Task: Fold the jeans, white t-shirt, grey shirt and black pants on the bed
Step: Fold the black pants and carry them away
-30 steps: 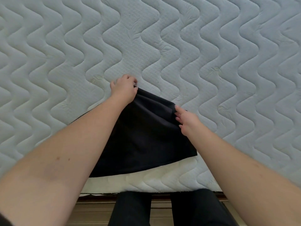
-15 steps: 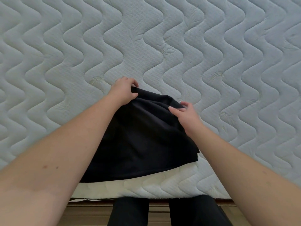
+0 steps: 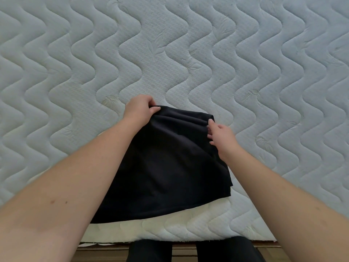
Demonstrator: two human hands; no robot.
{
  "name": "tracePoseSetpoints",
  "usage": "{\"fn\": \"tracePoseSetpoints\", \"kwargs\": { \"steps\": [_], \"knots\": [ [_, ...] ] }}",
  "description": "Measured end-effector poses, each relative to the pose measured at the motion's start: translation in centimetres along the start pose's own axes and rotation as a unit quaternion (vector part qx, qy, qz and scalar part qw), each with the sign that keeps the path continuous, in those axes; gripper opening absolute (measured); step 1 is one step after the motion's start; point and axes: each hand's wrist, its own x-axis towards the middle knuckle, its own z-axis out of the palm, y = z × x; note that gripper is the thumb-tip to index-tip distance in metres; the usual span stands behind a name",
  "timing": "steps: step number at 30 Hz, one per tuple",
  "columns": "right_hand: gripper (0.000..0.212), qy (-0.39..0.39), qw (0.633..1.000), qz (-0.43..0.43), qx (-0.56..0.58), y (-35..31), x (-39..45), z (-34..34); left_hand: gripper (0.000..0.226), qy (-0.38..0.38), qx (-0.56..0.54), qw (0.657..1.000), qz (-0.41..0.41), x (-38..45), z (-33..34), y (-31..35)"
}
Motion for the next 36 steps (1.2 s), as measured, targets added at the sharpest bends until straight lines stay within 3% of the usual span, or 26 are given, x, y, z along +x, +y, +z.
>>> {"fn": "tracePoseSetpoints", "kwargs": {
  "steps": [2,6,11,15,19,21,24,28,31,34,36],
  "knots": [
    [0.029,-0.009,1.0,-0.017,-0.013,-0.4,0.1,0.2,0.02,0.006,-0.017,1.0,0.003,0.0,0.1,-0.2],
    [0.033,-0.057,0.997,0.032,0.036,-2.0,0.6,0.9,0.019,-0.006,-0.054,0.999,-0.005,0.1,-0.1,-0.5],
    [0.012,-0.039,0.997,-0.006,0.073,-3.3,1.0,0.9,0.023,-0.015,-0.07,0.997,-0.006,0.3,-0.4,-0.9],
    [0.022,-0.017,0.996,-0.061,0.058,-3.4,1.6,0.1,0.024,-0.015,-0.098,0.995,0.006,0.4,-0.5,-1.1],
    [0.039,-0.017,0.994,-0.071,0.077,-3.7,1.8,0.1,0.032,-0.108,-0.142,0.984,0.021,0.3,-1.2,-2.1],
    [0.032,0.035,0.992,-0.103,0.067,-3.6,2.0,0.2,0.039,-0.096,-0.113,0.987,0.054,0.2,-1.5,-2.3],
    [0.015,0.149,0.975,-0.157,-0.045,-2.5,1.4,-0.2,0.037,0.006,-0.059,0.99,0.127,-0.3,-1.6,-1.9],
    [0.029,0.074,0.964,-0.165,-0.193,0.8,0.0,0.0,0.037,-0.011,0.036,0.982,0.184,-1.5,-0.8,-0.8],
    [0.037,0.026,0.969,-0.143,-0.201,2.4,-0.6,0.7,0.034,-0.016,0.122,0.978,0.17,-2.1,0.7,0.1],
    [0.03,0.078,0.967,-0.115,-0.212,2.4,-0.8,1.0,0.02,0.005,0.135,0.981,0.138,-2.7,1.6,0.4],
    [0.026,0.104,0.959,-0.14,-0.225,2.2,-0.9,0.3,0.013,0.031,0.109,0.986,0.126,-3.0,1.8,0.6]
  ]
}}
